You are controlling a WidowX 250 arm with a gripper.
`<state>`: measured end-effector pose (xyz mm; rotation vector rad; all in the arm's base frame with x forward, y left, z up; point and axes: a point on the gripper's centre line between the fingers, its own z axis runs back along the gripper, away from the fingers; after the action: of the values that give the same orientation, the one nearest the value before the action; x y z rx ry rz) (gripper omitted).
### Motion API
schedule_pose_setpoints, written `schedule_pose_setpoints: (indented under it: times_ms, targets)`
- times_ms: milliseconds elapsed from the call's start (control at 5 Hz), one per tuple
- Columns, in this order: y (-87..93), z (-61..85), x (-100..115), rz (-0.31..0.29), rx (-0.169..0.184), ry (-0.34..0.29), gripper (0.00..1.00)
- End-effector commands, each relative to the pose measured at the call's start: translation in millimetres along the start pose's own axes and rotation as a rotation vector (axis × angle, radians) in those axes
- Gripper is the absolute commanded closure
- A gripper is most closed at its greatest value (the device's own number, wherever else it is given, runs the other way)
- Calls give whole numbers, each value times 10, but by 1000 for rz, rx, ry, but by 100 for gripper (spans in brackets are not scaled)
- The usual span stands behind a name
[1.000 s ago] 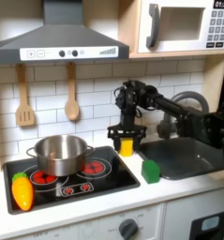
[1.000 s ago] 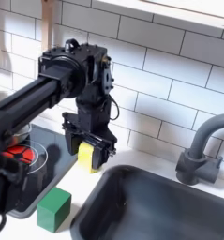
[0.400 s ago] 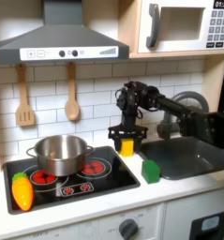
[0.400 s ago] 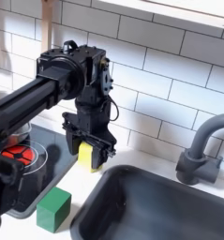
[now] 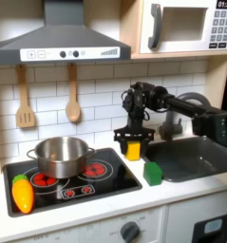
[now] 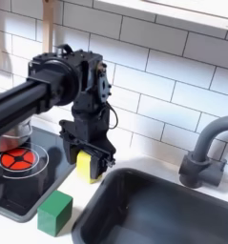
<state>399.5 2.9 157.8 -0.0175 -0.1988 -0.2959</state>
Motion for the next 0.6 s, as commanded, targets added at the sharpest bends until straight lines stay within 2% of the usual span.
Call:
schedule_pose_setpoints:
  times_ms: [0, 400]
  targets:
    - [68, 285, -82, 44, -6, -70, 100]
    - [132, 453, -269, 86, -9, -95, 100]
